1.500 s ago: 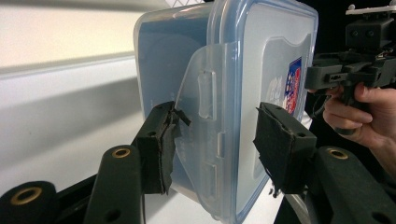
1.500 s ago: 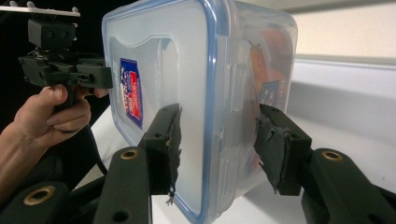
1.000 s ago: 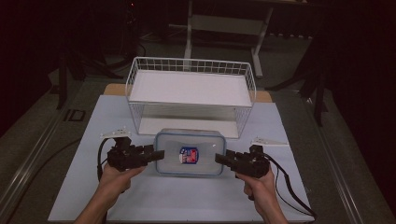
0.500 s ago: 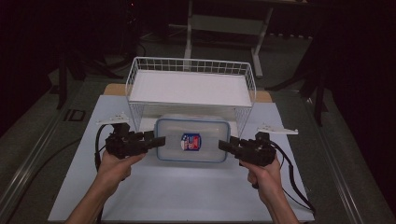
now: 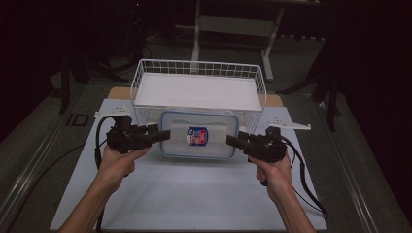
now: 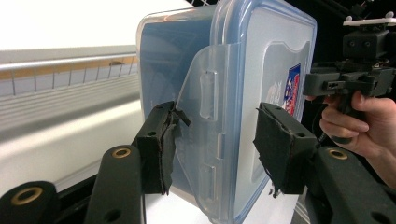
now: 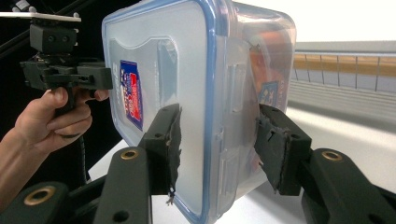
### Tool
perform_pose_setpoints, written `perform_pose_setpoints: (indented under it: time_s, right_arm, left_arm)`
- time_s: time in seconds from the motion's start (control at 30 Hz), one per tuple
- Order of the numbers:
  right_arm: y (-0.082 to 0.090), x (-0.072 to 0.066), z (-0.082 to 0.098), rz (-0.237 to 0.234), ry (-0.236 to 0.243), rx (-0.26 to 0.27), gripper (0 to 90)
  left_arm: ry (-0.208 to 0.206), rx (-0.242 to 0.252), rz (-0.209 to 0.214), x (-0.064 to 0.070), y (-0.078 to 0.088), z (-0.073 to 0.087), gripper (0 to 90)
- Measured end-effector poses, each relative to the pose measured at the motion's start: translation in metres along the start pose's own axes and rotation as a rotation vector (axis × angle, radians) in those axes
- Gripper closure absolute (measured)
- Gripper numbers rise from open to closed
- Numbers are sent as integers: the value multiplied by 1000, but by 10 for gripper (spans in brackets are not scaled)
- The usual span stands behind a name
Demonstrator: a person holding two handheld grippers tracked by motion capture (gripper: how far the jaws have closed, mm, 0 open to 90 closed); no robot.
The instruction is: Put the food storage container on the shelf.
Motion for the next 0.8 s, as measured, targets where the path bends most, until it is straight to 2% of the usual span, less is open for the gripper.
perform_pose_setpoints:
  time_s: [0.53, 0.8]
  right_arm:
    - [1, 5, -29, 1, 25, 54, 517]
    - [-1, 9, -48, 8, 38, 86, 518]
  left_arm:
    - [-45, 27, 2, -2, -5, -28, 489]
    - [-60, 57, 9, -9, -8, -42, 489]
Point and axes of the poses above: each handheld gripper's, and its own axes: y roughly backward along the jaws, z roughly out of its underside, x roughly to its right, the point moved 6 cm from there along -y, roughly forward along the jaws, and after that the axes turned 15 degrees about z, right-handed, at the moved point
